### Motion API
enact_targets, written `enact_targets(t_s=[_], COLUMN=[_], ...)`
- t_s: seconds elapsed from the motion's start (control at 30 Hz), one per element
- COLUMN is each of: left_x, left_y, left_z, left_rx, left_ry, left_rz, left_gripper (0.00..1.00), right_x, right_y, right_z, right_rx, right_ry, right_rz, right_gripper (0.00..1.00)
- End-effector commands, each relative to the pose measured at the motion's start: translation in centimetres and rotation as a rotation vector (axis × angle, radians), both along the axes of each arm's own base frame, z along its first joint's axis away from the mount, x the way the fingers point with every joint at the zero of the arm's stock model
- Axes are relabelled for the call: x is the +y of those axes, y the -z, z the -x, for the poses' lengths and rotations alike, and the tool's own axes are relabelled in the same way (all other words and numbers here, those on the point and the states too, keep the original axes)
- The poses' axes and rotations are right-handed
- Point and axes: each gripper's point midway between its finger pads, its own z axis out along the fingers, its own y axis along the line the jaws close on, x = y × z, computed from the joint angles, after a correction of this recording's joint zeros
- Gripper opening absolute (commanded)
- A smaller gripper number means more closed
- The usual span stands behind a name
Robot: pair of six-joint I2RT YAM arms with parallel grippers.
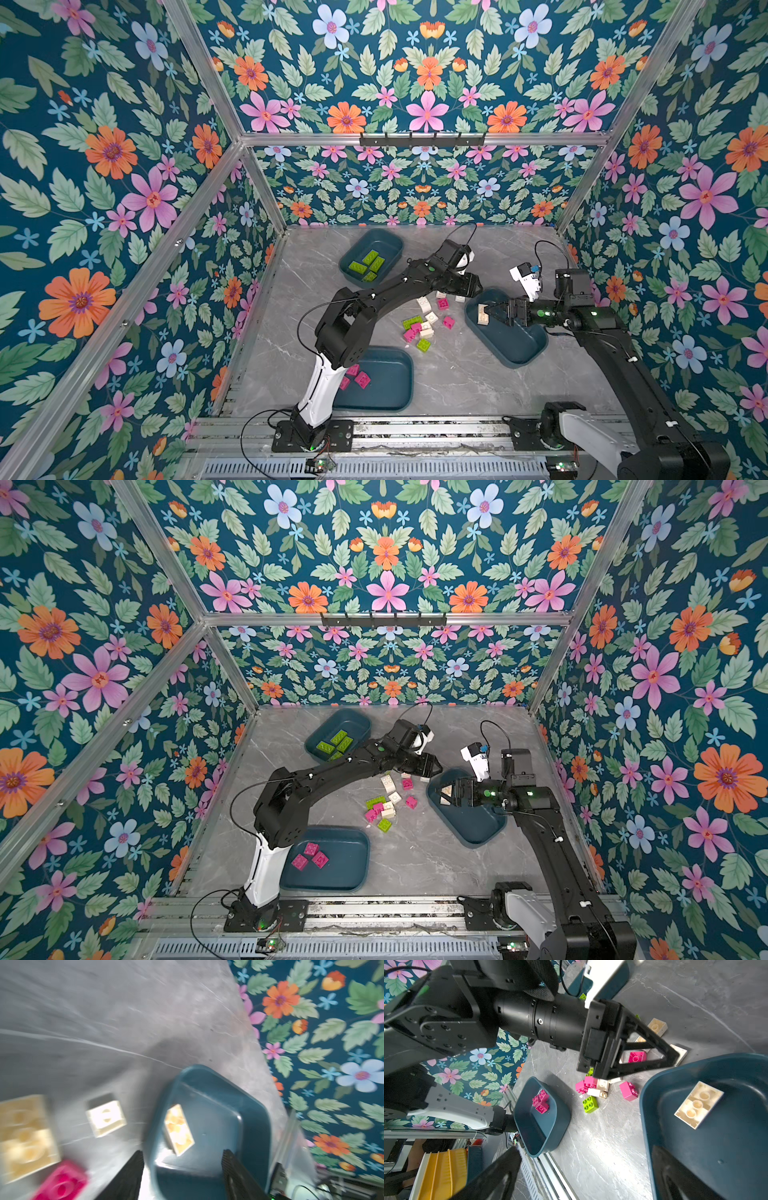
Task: Sort the legos into containers by color
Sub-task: 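Carry the white brick to the bin by the right arm and release, then move the left gripper back to the pile and grasp a lime green brick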
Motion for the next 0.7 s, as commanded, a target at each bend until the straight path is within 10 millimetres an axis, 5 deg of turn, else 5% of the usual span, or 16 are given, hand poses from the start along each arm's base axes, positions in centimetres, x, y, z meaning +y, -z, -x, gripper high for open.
enact_targets(t_s=[0.0, 0.27, 0.67], left_x=[4.3, 11.2, 12.6], left_y=[1.5, 4.4, 8.3], left_z=[-1.7, -6.0, -8.8], left_rx=[-0.054, -0.138, -0.183], left_ry=[-0.04, -0.069, -0.009], left_rz=[-0.175, -0.41, -0.516], left_gripper=[0.63, 0.67, 0.71], right_x=[0.4, 1.1, 2.3], right_y=[-0.4, -0.6, 0.5], right_z=[0.1, -0.3, -0.4], right_rx=[0.0, 0.017, 0.049], right_ry=[-0.026, -0.05, -0.081], right_rz=[-0.028, -0.077, -0.076], right_gripper=[0.99, 0.99, 0.99])
